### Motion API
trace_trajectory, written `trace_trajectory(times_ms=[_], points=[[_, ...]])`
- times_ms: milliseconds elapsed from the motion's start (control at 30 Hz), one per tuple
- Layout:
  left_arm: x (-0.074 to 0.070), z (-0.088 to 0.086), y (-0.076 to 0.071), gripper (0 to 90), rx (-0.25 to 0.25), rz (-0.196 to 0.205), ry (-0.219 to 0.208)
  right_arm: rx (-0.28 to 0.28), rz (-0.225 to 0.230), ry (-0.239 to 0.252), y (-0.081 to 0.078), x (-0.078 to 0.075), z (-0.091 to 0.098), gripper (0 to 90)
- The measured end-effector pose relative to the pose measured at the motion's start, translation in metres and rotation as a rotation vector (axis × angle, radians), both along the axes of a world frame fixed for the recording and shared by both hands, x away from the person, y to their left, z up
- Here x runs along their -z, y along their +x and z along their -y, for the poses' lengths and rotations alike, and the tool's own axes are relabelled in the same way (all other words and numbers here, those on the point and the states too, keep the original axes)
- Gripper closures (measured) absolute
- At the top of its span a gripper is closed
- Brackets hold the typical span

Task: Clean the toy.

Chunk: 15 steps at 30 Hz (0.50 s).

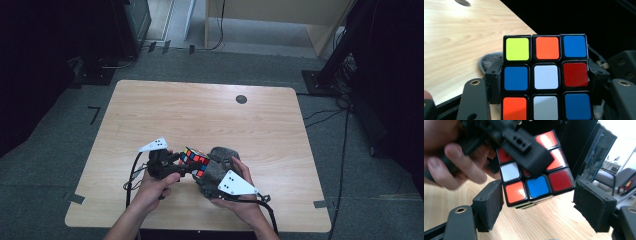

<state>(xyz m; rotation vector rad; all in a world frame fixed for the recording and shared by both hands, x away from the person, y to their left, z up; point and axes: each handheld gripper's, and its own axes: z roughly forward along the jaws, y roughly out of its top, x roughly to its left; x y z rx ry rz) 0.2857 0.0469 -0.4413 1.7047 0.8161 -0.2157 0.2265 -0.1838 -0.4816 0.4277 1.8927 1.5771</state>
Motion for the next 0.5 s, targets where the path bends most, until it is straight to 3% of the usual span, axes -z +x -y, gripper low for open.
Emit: trace_trajectory(times_ms=[300, 500], points=[[0.0058, 0.0046, 0.0027, 33.7, 0.048, -0.044, 0.033, 0.008, 0.073, -0.085, -0.0029, 0.0033, -0.0045, 31.9], [0.0062, 0.0031, 0.0018, 28.7, 0.055, -0.002, 0.018, 0.007, 0.034, -0.070, -0.0010, 0.0016, -0.0013, 33.9]])
